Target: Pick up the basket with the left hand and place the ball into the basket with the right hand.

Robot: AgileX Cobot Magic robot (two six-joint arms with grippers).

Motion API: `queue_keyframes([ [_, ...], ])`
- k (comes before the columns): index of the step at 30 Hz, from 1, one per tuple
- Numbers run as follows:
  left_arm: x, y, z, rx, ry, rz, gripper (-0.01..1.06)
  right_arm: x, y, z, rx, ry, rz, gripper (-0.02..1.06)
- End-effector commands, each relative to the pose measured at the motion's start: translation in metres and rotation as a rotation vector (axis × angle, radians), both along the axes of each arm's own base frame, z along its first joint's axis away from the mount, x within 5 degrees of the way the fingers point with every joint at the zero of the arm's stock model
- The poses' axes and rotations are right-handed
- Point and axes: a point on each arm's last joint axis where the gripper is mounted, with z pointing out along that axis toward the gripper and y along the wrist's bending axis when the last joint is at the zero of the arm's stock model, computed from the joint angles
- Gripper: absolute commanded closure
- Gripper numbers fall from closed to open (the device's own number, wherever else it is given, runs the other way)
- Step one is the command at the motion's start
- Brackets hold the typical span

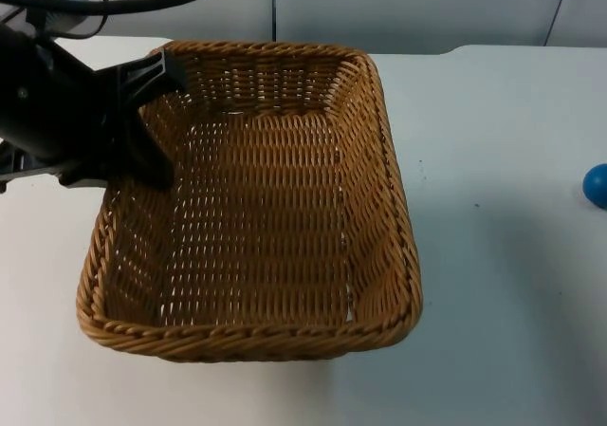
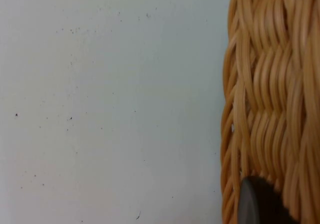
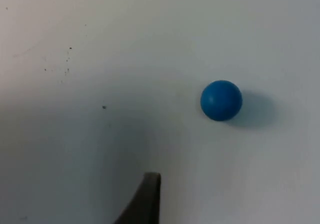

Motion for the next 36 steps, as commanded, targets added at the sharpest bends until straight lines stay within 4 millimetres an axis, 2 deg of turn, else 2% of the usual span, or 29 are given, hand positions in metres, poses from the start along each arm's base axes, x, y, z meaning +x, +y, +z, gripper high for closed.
queue_keyframes([
  [1, -0.001, -0.001, 0.006, -0.028, -0.002, 0.007, 1.05, 0.016, -0.001, -0.005, -0.006, 0.005, 0.019, 0.16],
  [2, -0.001, -0.001, 0.006, -0.028, -0.002, 0.007, 1.05, 0.024, 0.000, -0.009, -0.007, 0.016, 0.029, 0.16],
  [3, -0.001, -0.001, 0.006, -0.028, -0.002, 0.007, 1.05, 0.024, 0.000, -0.009, -0.007, 0.016, 0.029, 0.16],
  [7, -0.001, -0.001, 0.006, -0.028, -0.002, 0.007, 1.05, 0.059, 0.000, -0.029, -0.014, 0.080, 0.051, 0.16],
  [8, -0.001, -0.001, 0.006, -0.028, -0.002, 0.007, 1.05, 0.059, 0.000, -0.029, -0.014, 0.080, 0.051, 0.16],
  [11, -0.001, -0.001, 0.006, -0.027, -0.004, 0.005, 1.05, 0.083, -0.003, -0.052, -0.026, 0.133, 0.067, 0.19],
  [13, -0.001, -0.001, 0.006, -0.027, -0.004, 0.005, 1.05, 0.087, -0.004, -0.059, -0.026, 0.148, 0.064, 0.20],
  [16, -0.001, -0.001, 0.006, -0.022, -0.010, -0.002, 1.05, 0.100, -0.016, -0.087, -0.028, 0.221, 0.057, 0.20],
  [17, -0.001, -0.001, 0.006, -0.022, -0.010, -0.002, 1.05, 0.100, -0.016, -0.087, -0.028, 0.221, 0.057, 0.20],
  [21, -0.001, -0.001, 0.006, -0.021, -0.013, 0.000, 1.05, 0.111, -0.018, -0.115, -0.034, 0.270, 0.074, 0.20],
  [22, -0.001, -0.001, 0.006, -0.021, -0.013, 0.000, 1.05, 0.111, -0.018, -0.115, -0.034, 0.270, 0.074, 0.20],
  [28, -0.001, 0.000, 0.006, -0.018, -0.017, 0.001, 1.05, 0.121, -0.017, -0.150, -0.018, 0.338, 0.072, 0.20],
  [36, 0.000, 0.000, 0.006, -0.014, -0.022, 0.007, 1.05, 0.127, -0.018, -0.172, -0.017, 0.334, 0.065, 0.25],
])
